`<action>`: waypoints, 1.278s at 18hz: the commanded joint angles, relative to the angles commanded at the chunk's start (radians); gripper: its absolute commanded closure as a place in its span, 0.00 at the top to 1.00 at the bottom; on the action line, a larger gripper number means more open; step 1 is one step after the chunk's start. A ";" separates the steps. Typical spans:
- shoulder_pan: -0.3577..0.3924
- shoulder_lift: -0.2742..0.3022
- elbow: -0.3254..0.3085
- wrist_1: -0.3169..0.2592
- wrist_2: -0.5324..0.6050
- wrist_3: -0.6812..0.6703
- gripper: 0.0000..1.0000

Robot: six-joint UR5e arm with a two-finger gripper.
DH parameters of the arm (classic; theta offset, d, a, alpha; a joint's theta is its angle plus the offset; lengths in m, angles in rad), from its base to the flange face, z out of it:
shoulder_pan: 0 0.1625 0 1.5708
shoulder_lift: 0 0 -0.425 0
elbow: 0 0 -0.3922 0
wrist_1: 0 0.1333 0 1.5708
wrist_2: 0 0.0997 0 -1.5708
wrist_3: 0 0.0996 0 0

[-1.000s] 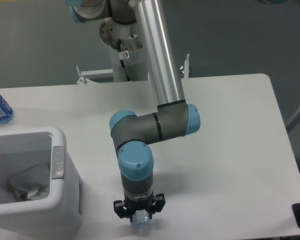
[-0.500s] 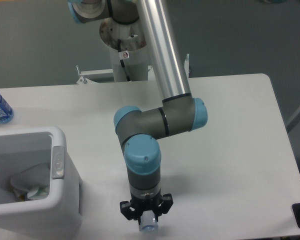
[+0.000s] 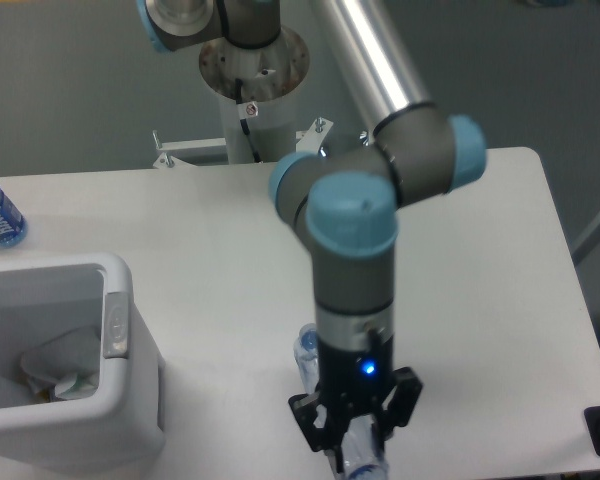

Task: Place the trash in the trash can
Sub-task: 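Lift the bottle and carry it over the white bin, then release the bottle into the bin and raise the gripper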

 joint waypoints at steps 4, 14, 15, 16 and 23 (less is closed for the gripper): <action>-0.044 0.061 -0.009 0.066 -0.074 -0.015 0.51; -0.250 0.137 -0.014 0.112 -0.075 -0.031 0.51; -0.274 0.137 -0.015 0.112 -0.072 -0.031 0.51; -0.291 0.137 -0.024 0.112 -0.072 -0.031 0.51; -0.351 0.123 -0.097 0.114 -0.075 -0.017 1.00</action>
